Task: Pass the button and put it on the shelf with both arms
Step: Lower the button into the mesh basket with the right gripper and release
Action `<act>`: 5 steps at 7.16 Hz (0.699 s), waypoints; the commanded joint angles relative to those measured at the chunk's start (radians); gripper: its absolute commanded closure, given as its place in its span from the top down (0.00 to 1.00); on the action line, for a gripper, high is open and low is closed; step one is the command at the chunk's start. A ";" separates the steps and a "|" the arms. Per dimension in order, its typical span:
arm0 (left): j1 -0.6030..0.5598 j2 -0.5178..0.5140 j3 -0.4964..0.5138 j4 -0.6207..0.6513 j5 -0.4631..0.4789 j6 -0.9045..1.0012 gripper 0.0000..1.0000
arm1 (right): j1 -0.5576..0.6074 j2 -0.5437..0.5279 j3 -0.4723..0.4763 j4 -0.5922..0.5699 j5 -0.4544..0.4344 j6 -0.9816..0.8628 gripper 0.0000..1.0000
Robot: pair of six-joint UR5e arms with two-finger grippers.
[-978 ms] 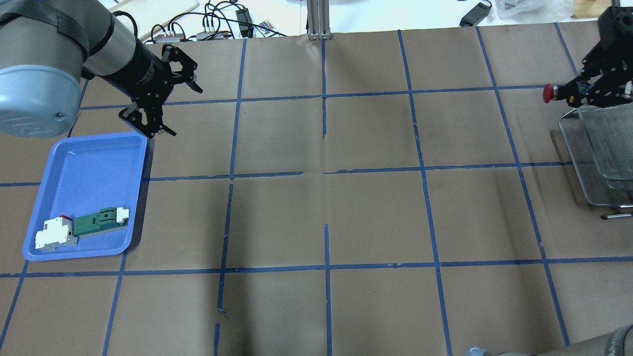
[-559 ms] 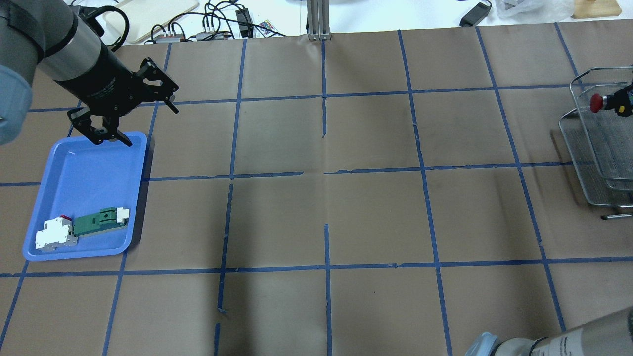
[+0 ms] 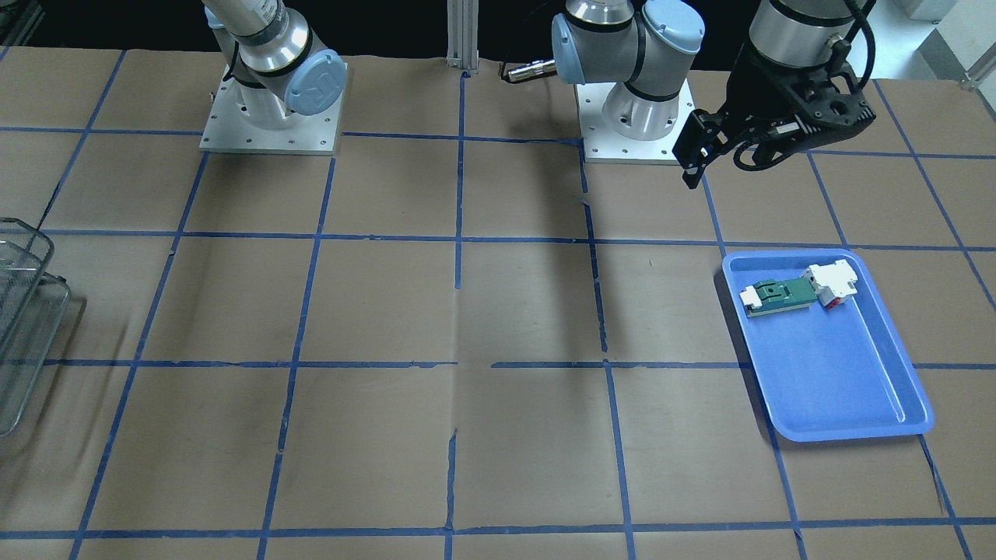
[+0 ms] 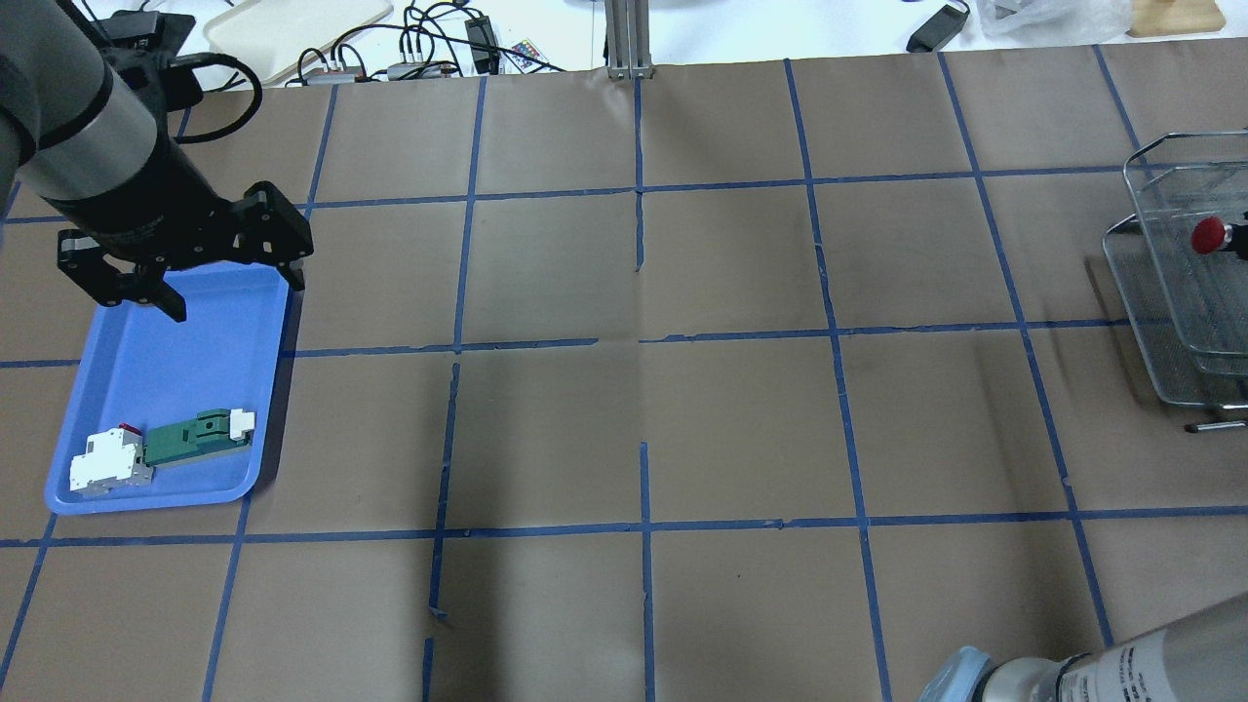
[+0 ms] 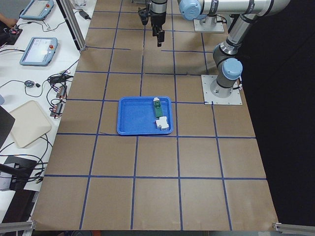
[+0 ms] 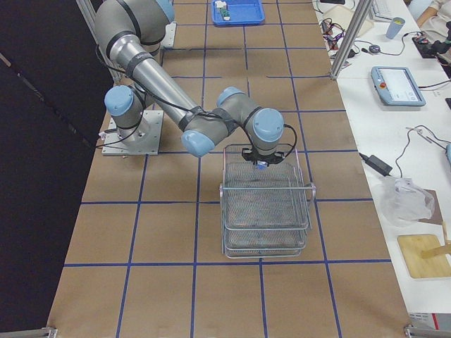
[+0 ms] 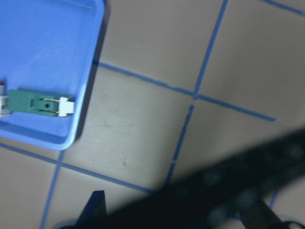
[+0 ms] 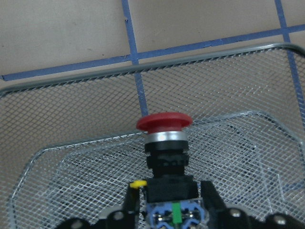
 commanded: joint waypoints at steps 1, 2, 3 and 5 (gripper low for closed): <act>-0.001 0.016 -0.038 -0.007 0.032 0.212 1.00 | 0.034 -0.097 0.013 0.053 0.003 0.149 1.00; -0.007 0.028 -0.038 -0.011 -0.027 0.214 1.00 | 0.112 -0.143 0.022 0.068 -0.010 0.230 1.00; -0.009 0.033 -0.038 -0.016 -0.049 0.229 1.00 | 0.204 -0.186 0.025 0.100 -0.009 0.394 1.00; -0.021 0.039 -0.035 -0.022 -0.052 0.301 1.00 | 0.464 -0.207 0.023 0.102 -0.014 0.720 1.00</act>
